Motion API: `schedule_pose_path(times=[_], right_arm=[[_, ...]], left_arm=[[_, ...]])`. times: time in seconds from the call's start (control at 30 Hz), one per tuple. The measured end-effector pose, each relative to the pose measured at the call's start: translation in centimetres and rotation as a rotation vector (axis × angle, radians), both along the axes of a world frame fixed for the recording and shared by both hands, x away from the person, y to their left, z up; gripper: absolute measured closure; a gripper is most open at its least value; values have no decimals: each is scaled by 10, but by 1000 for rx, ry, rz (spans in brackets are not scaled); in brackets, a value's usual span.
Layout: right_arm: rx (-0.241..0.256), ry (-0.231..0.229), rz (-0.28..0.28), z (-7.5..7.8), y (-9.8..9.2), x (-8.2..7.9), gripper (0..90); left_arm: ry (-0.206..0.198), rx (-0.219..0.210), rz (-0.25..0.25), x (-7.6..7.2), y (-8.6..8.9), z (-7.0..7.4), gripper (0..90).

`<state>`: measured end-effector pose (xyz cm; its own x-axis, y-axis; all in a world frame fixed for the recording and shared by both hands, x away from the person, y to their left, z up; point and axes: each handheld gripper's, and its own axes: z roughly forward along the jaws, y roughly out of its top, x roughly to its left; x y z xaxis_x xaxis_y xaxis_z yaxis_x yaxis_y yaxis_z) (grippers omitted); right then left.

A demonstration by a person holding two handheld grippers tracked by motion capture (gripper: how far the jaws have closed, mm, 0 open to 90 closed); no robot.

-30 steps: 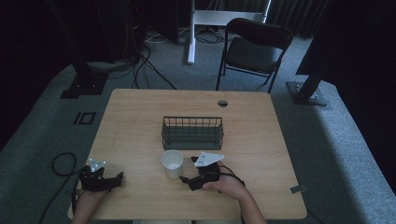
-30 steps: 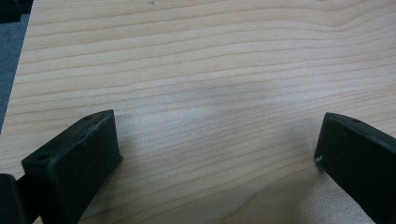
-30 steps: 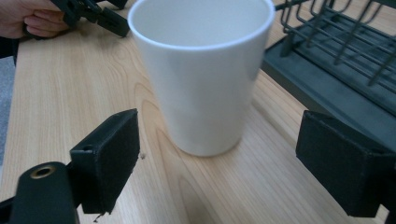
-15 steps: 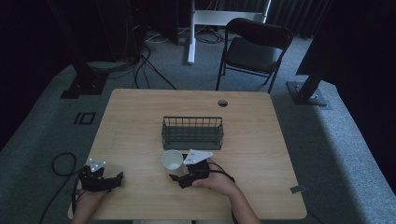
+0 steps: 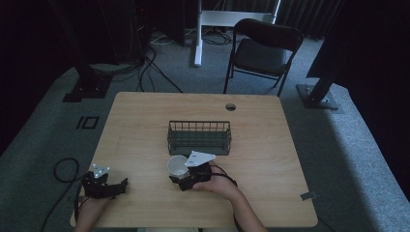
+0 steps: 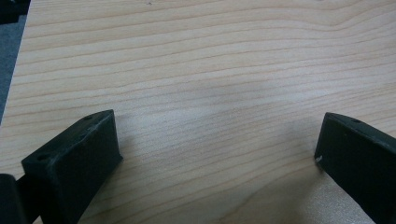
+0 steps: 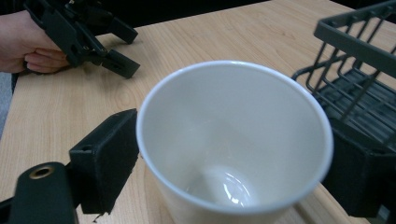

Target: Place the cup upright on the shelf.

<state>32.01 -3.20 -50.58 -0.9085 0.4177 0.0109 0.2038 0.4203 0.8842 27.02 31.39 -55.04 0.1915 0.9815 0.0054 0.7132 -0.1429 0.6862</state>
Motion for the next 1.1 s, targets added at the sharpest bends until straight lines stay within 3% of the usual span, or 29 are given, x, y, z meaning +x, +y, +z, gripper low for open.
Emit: schedule_pose_path(times=[0.23,0.4,0.63,0.87,1.1], right_arm=[[0,-18,-11,2,5,0,195],[18,6,-5,7,12,1,198],[16,-10,11,20,22,2,198],[55,-9,15,35,28,8,198],[65,-46,2,55,35,15,198]], left_arm=[[0,0,0,0,0,0,1],[0,0,0,0,0,0,1],[0,0,0,0,0,0,1],[0,0,-1,0,0,0,1],[1,0,0,0,0,0,1]])
